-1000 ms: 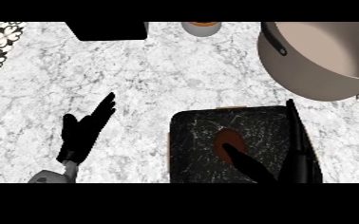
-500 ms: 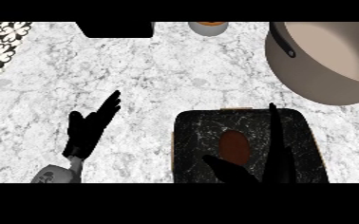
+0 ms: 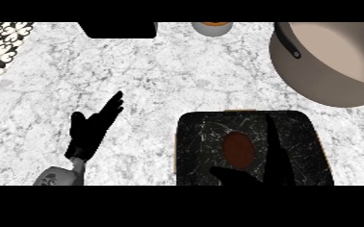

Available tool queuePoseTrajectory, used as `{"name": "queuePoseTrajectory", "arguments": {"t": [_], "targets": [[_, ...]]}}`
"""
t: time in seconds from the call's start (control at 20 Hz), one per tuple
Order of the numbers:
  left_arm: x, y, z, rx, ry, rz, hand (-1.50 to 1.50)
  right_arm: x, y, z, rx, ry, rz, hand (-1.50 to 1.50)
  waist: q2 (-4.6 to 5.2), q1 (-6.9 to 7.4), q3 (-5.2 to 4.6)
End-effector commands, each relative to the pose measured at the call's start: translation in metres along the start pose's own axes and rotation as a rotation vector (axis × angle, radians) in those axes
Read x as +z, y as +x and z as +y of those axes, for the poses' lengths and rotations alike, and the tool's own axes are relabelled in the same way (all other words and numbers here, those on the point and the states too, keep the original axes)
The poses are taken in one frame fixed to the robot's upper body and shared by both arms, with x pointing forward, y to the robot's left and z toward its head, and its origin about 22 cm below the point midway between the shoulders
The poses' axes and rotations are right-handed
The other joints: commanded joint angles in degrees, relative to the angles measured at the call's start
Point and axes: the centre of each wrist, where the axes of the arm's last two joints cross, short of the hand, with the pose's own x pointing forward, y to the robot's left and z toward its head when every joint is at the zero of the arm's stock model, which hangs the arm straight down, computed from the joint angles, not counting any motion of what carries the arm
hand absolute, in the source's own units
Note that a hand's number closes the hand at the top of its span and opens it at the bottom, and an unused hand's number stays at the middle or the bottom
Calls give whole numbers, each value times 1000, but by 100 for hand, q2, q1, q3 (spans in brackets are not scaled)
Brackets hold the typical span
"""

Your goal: Pick the cupcake from the tray and place it in the pot

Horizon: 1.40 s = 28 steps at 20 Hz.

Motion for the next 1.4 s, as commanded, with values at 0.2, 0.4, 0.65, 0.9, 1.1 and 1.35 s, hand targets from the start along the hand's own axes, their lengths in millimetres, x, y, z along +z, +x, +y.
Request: {"name": "queuePoseTrajectory", "arguments": {"t": [0.2, 0.4, 0.65, 0.9, 1.1, 1.35], "targets": [[-1, 4, -15, -10, -16, -19, 0, 0, -40, -2, -8, -65, -42, -150, -7, -8, 5], [5, -4, 0, 3, -25, 7, 0, -8, -44, -4, -79, -28, -66, -150, -4, 6, 5], [-14, -3, -8, 2, 3, -7, 0, 6, -48, 9, -243, 11, -137, -150, -1, -19, 7], [5, 9, -2, -1, 5, 11, 0, -15, -64, 9, -358, 34, -126, -150, -6, 14, 9], [-1, 1, 6, 4, -10, 5, 0, -13, -68, 34, -396, 61, -101, -150, 0, 0, 4], [-7, 2, 1, -9, -4, -2, 0, -45, -103, 28, -493, 63, -121, -150, 1, -6, 5]]}}
